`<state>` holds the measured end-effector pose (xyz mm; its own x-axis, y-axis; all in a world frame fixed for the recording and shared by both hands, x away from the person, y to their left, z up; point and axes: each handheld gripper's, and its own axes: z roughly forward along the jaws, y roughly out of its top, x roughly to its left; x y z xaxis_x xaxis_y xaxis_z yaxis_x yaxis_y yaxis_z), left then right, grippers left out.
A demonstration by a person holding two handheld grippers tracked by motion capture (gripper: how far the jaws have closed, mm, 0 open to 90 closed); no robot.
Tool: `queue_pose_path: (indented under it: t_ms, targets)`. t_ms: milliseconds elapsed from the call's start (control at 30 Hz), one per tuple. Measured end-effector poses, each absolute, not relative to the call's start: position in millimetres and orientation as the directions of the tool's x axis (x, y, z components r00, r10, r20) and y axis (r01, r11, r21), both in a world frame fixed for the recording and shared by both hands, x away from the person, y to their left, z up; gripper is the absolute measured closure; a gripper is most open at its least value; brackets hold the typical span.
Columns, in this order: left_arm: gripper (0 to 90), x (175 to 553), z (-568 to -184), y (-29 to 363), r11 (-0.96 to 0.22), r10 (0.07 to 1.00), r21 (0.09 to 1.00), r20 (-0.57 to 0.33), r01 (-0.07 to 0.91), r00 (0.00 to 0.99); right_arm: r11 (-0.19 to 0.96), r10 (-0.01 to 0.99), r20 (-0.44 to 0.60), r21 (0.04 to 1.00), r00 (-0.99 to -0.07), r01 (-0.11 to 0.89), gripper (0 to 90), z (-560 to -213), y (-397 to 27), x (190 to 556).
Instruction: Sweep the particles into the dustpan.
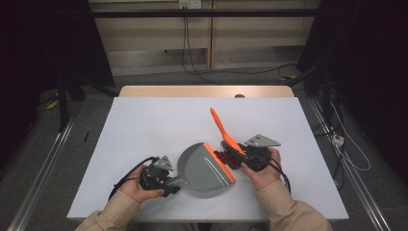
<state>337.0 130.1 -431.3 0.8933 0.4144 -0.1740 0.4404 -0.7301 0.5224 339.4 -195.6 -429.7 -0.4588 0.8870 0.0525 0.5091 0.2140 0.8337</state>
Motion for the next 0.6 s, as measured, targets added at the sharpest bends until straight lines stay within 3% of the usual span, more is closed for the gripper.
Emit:
queue_pose_path:
  t_ms: [600]
  targets:
    - [61.8,339,-431,121,-0.737,0.413,0.513,-0.174,0.441,0.894,0.162,0.891,0.103,0.838,-0.443,0.521,71.0,-430,-182,336]
